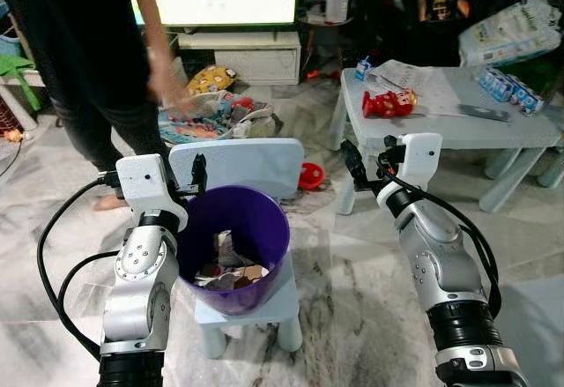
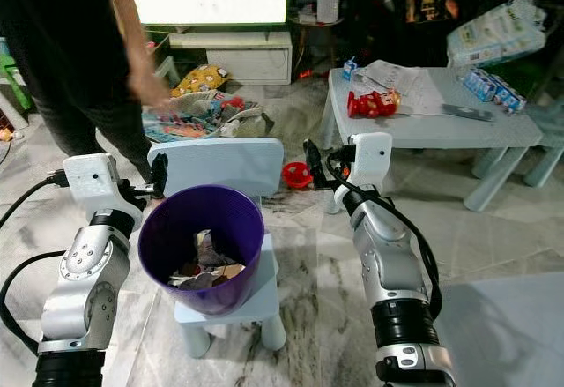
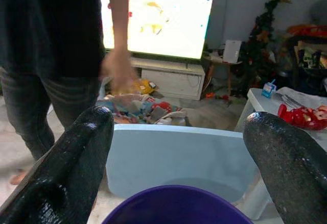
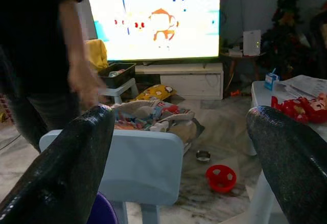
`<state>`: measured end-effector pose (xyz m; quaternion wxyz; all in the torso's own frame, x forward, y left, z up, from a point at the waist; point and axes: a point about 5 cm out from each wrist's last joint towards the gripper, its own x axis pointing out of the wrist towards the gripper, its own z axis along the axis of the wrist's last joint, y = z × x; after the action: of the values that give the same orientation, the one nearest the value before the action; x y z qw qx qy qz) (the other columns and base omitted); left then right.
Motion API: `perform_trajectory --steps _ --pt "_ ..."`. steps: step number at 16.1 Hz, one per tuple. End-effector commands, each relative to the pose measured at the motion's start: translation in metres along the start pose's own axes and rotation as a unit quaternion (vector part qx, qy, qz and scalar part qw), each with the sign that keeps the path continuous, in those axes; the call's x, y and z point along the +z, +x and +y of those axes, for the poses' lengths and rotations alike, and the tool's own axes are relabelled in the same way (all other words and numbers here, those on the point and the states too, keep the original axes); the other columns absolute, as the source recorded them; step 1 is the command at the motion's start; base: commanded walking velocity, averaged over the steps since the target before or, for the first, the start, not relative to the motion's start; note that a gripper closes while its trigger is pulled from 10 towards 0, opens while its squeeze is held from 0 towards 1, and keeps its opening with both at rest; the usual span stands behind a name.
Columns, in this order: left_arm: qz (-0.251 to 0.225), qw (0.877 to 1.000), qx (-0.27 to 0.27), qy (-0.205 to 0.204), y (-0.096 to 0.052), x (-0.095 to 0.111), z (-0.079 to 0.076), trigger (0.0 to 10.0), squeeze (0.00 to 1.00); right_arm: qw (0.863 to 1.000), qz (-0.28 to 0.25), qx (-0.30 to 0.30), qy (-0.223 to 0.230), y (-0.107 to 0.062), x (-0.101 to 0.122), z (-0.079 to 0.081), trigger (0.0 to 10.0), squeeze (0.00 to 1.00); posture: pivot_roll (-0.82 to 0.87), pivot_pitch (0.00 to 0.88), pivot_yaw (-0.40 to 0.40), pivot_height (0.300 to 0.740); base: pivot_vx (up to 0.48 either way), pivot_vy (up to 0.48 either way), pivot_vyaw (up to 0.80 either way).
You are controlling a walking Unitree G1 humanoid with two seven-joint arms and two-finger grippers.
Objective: Picking trash to rubbish bin
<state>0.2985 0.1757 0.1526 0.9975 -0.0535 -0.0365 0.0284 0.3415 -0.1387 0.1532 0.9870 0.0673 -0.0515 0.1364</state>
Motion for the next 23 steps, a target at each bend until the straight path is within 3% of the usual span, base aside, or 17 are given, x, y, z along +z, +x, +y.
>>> perform_trajectory --steps 1,8,23 --pt "0.002 1.000 0.002 -0.001 0.0011 0.0000 -0.0005 10.0 0.00 1.000 -0.009 0.000 -0.008 0.0011 0.0073 0.0001 10.0 1.00 0.06 0.000 -0.032 0.740 0.000 0.000 0.00" --pt "0.007 1.000 0.001 -0.004 0.0008 -0.0026 -0.0024 10.0 0.00 1.000 0.002 -0.007 -0.017 -0.0018 0.0056 -0.0026 10.0 1.00 0.06 0.000 -0.038 0.740 0.000 0.000 0.00" --pt "0.015 1.000 0.006 -0.003 -0.0009 -0.0067 -0.0016 10.0 0.00 1.000 0.013 -0.006 -0.024 -0.0014 0.0040 -0.0045 10.0 1.00 0.06 0.000 -0.052 0.740 -0.345 0.000 0.00"
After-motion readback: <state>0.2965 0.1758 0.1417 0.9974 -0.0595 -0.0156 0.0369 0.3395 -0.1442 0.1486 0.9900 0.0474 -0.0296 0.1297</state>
